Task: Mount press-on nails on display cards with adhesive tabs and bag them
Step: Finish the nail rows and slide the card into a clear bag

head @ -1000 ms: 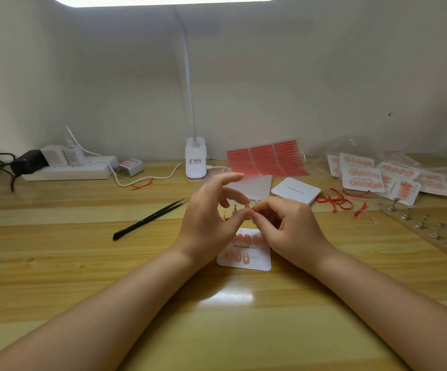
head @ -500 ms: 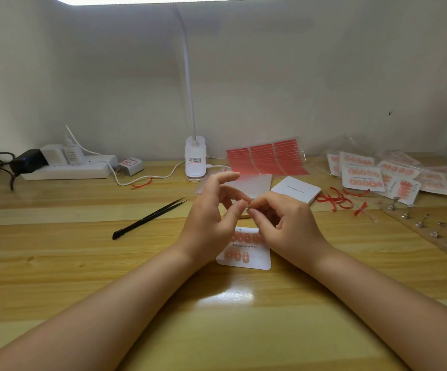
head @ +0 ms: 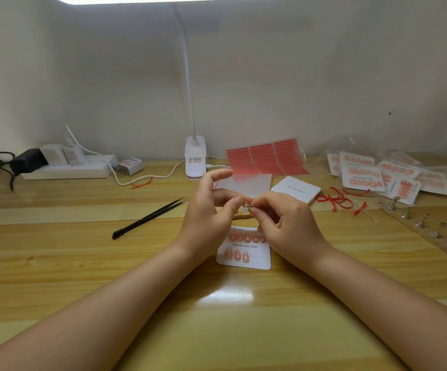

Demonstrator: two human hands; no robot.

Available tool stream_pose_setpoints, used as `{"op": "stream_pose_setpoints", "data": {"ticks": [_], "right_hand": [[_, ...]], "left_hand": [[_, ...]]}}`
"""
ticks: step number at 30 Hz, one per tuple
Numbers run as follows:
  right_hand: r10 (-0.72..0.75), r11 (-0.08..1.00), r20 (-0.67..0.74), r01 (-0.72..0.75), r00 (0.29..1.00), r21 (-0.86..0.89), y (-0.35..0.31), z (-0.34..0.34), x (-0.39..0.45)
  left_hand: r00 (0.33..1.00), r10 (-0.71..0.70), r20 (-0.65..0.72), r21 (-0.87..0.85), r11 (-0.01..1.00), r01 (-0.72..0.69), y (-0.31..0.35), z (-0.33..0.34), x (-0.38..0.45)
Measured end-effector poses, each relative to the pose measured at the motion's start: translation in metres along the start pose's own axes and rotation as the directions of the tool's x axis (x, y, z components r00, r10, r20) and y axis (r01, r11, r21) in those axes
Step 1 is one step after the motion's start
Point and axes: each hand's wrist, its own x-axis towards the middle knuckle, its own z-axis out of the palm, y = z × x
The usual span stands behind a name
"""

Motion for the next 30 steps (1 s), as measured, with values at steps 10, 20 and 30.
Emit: {"op": "stream_pose_setpoints", "data": {"ticks": [10,20,30], "right_hand": [[0.018,1.000,0.001,-0.018,1.000,0.006,-0.0001,-0.0005,0.0000],[-0.011,1.000,0.032,0.010,0.999,0.017,0.0000,-0.0006,0.0003],[0.108,0.978,0.047,-0.114,0.993,0.175,-0.0033,0.0005,0.0028]], "left_hand": [[0.999,0.042,0.012,0.056,0.998,-0.042,0.0017,-0.0012,-0.0001],[0.999,0.046,-0.016,0.081,0.996,-0.044,-0.0036,0.0011,0.0003],[0.995,0.073,-0.068,0.029,0.997,-0.071,-0.0026,0.0028,0.0014]]}}
